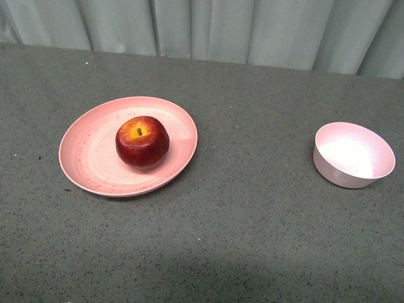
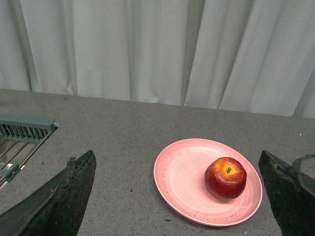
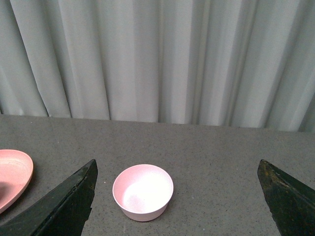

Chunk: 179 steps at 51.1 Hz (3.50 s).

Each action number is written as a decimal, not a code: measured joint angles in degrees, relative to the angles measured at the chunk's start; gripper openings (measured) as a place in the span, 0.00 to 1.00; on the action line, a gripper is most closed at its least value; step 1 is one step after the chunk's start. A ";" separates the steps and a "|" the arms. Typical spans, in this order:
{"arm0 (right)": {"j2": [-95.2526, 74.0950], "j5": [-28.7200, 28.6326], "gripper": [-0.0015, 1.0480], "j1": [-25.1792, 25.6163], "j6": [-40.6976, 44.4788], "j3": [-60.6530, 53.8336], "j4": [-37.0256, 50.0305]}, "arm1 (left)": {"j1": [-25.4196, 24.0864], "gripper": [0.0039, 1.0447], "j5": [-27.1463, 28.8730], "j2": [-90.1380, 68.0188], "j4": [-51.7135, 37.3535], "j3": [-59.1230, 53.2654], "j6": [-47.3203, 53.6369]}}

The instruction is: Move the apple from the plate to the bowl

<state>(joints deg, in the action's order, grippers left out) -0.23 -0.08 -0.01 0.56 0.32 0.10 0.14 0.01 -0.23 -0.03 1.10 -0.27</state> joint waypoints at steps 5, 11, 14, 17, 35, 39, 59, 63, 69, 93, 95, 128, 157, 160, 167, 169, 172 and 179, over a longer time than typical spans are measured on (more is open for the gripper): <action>0.00 0.00 0.91 0.00 0.00 0.00 0.00 | 0.02 0.94 0.00 0.00 0.00 0.00 0.00; -0.50 1.18 0.91 -0.37 0.90 0.28 -0.96 | 0.00 0.94 0.00 0.00 0.00 0.00 0.02; -6.23 7.67 0.91 -2.64 6.58 3.45 -7.69 | 0.02 0.94 0.02 0.00 0.00 0.00 0.00; -12.63 7.52 0.91 -3.13 10.34 4.33 -6.05 | 0.02 0.94 0.02 0.00 0.00 0.00 0.02; -66.86 0.39 0.91 -6.84 16.26 21.84 14.69 | 0.02 0.94 0.02 0.00 0.00 0.00 0.00; -76.59 -0.44 0.91 -7.63 16.87 26.43 15.56 | 0.02 0.94 0.02 0.00 0.00 0.00 0.00; -102.62 -2.84 0.91 -9.16 17.92 39.87 12.39 | 0.02 0.94 0.02 0.00 0.00 0.00 0.02; -106.40 -2.71 0.91 -9.57 17.70 42.45 11.30 | 0.02 0.94 0.02 0.00 0.00 0.00 0.00; -110.40 -3.06 0.91 -9.86 17.18 45.62 10.03 | 0.02 0.94 0.02 0.00 0.00 0.00 0.00; -118.84 -3.26 0.68 -10.54 15.69 53.75 6.03 | 0.02 0.94 0.02 0.00 0.00 0.00 0.00; -119.05 -3.17 0.63 -10.51 15.65 53.88 5.99 | 0.00 0.94 0.02 0.00 0.00 0.00 0.00; -118.73 -2.62 0.01 -9.46 16.00 56.22 3.26 | 0.02 0.94 0.02 0.00 0.00 0.00 0.00; -113.77 -11.65 0.01 -23.23 14.67 60.33 -0.70 | 0.00 0.94 0.02 0.00 0.00 0.00 0.00; -114.77 -11.85 0.01 -24.57 13.94 61.37 -1.18 | 0.02 0.94 0.02 0.00 0.00 0.00 0.02; -118.66 -11.52 0.01 -27.52 12.70 65.22 -2.25 | 0.02 0.94 0.02 0.00 0.00 0.00 0.02; -119.49 -11.41 0.01 -27.96 12.52 65.99 -2.47 | 0.00 0.94 0.02 0.00 0.00 0.00 0.00; -120.89 -10.93 0.01 -28.63 12.22 67.34 -2.82 | 0.02 0.94 0.02 0.00 0.00 0.00 0.00; -123.69 -10.49 0.01 -29.81 11.58 70.05 -4.20 | 0.00 0.94 0.02 0.00 0.00 0.00 0.02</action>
<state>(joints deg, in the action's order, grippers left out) -123.92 -10.57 -29.82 12.14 70.37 -4.10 0.14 0.03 -0.23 -0.03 1.10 -0.25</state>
